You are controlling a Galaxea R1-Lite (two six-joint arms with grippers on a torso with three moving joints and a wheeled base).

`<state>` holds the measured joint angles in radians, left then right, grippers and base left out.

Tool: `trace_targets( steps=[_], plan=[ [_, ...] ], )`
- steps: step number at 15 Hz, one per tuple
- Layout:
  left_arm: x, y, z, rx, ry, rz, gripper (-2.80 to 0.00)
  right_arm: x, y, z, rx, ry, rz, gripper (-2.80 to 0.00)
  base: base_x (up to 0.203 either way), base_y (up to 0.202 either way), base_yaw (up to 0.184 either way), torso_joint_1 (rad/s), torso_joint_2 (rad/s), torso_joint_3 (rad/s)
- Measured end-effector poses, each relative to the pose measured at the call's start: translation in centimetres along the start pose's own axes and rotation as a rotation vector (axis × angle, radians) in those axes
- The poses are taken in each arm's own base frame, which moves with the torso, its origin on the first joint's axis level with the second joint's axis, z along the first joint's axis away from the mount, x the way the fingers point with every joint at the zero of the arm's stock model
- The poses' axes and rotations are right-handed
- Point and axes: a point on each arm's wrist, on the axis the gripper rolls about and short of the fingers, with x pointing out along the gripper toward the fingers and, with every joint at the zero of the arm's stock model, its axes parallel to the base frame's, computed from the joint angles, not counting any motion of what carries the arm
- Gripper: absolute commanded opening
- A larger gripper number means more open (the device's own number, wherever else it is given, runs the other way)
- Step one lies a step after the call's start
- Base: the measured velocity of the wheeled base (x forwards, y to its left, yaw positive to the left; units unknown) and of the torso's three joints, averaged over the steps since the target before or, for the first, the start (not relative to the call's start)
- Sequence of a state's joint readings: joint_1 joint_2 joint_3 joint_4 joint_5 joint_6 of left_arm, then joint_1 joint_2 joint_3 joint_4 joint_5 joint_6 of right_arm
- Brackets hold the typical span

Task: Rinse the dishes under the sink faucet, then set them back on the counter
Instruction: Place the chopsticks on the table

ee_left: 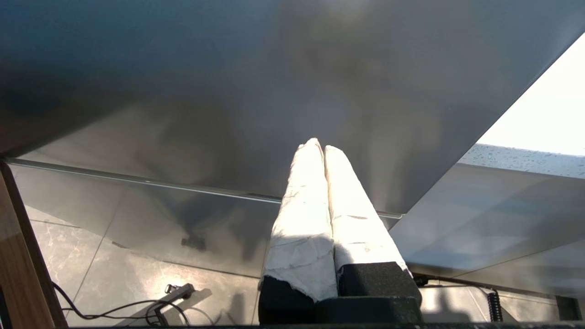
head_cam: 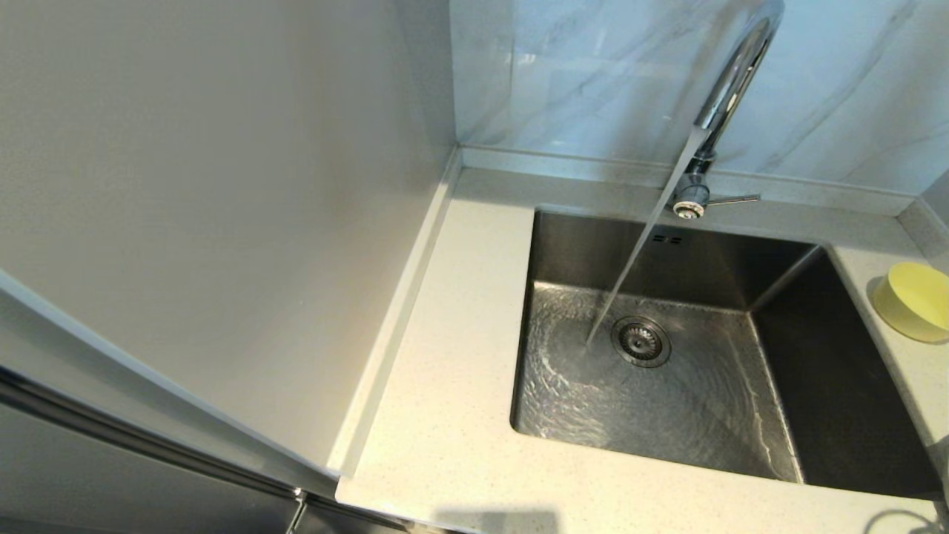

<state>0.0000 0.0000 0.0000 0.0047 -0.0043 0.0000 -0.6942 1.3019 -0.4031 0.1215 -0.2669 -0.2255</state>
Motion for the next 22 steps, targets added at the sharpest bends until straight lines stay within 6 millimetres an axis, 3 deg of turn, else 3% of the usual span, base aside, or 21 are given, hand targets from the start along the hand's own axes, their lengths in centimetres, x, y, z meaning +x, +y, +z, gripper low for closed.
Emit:
trace_targets(
  steps=[13, 14, 22],
  plan=[
    [0.0, 0.0, 0.0, 0.000, 0.000, 0.001, -2.80, 1.2, 0.2, 0.1, -0.004, 0.018, 0.000, -2.80, 0.000, 0.000, 0.000, 0.000, 0.00, 0.000],
    [0.0, 0.0, 0.0, 0.000, 0.000, 0.001, -2.80, 1.2, 0.1, 0.2, -0.003, 0.006, -0.003, 0.00, 0.000, 0.000, 0.000, 0.000, 0.00, 0.000],
    [0.0, 0.0, 0.0, 0.000, 0.000, 0.001, -2.80, 1.2, -0.4, 1.0, 0.033, -0.074, -0.035, 0.00, 0.000, 0.000, 0.000, 0.000, 0.00, 0.000]
  ],
)
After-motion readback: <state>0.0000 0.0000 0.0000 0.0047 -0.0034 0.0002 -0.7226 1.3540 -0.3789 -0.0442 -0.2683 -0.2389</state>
